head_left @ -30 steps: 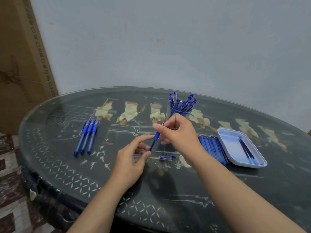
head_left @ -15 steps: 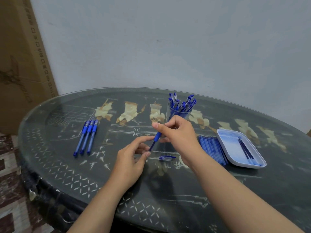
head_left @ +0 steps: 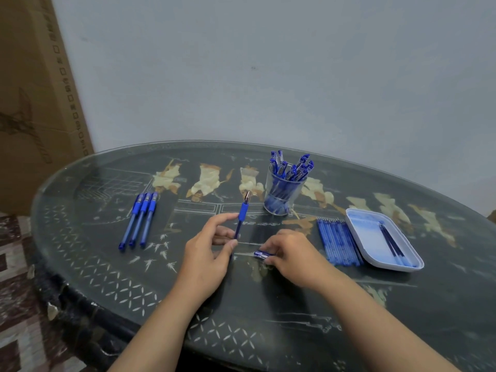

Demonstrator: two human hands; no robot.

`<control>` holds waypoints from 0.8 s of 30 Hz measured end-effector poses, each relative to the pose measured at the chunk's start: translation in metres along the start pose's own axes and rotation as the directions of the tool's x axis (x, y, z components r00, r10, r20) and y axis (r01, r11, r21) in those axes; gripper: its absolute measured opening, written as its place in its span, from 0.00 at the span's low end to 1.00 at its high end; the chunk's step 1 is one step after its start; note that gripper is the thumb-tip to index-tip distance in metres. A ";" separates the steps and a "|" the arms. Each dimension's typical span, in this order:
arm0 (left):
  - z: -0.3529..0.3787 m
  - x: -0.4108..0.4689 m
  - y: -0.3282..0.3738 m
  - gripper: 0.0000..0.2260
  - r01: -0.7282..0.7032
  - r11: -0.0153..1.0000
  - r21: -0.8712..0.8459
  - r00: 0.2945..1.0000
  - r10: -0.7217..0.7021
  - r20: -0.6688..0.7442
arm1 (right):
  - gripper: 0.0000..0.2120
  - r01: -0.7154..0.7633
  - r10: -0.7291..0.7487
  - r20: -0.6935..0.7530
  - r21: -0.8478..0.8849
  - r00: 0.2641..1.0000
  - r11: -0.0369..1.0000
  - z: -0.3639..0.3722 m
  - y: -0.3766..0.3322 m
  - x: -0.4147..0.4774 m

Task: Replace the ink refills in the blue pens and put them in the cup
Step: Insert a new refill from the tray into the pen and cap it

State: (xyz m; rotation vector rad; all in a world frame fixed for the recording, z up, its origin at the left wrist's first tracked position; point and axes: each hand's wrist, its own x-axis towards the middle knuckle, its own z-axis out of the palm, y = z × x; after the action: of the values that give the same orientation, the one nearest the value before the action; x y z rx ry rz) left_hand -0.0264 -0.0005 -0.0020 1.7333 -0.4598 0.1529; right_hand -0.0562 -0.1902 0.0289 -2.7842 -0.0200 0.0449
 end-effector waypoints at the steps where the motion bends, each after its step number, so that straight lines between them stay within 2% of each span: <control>1: 0.000 0.000 0.000 0.28 0.000 1.000 -0.001 1.000 0.000 0.001 | 0.08 0.000 0.000 -0.018 0.009 1.000 1.000 0.000 0.001 -0.001; 3: 0.000 -0.001 0.001 0.27 -0.001 1.000 -0.004 1.000 0.001 0.004 | 0.09 -0.007 0.011 -0.082 0.047 0.997 0.999 -0.001 0.001 -0.001; 5: 0.000 -0.001 0.002 0.28 0.001 1.000 -0.007 1.000 -0.001 0.005 | 0.15 -0.019 0.039 -0.151 0.133 0.988 0.991 -0.006 -0.001 0.000; 8: 0.000 0.000 0.002 0.28 0.004 1.000 -0.011 1.000 -0.003 0.015 | 0.18 -0.018 0.126 -0.268 0.373 0.955 0.927 -0.020 -0.006 0.000; 11: 0.001 -0.001 0.001 0.26 0.001 1.000 -0.005 1.000 -0.001 0.030 | 0.15 0.058 0.214 -0.369 0.605 0.904 0.794 -0.038 -0.018 0.000; 13: 0.001 -0.001 0.000 0.24 -0.003 1.000 0.008 0.999 0.003 0.036 | 0.13 0.145 0.259 -0.395 0.747 0.881 0.649 -0.049 -0.030 -0.001; 15: 0.001 0.000 -0.001 0.23 -0.004 1.000 0.006 0.999 0.004 0.035 | 0.11 0.222 0.279 -0.414 0.820 0.866 0.528 -0.058 -0.041 -0.002; 17: 0.001 -0.001 -0.001 0.23 -0.005 1.000 0.001 0.999 0.005 0.039 | 0.09 0.263 0.277 -0.422 0.845 0.863 0.465 -0.064 -0.050 -0.002; 24: 0.000 -0.001 0.001 0.21 0.000 1.000 -0.004 0.999 0.000 0.051 | 0.09 0.229 0.200 -0.379 0.822 0.904 0.521 -0.062 -0.061 -0.002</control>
State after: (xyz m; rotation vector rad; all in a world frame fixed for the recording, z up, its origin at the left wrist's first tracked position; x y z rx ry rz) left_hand -0.0277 -0.0003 -0.0014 1.7362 -0.4969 0.1080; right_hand -0.0562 -0.1542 0.1082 -1.7083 0.0735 -0.4584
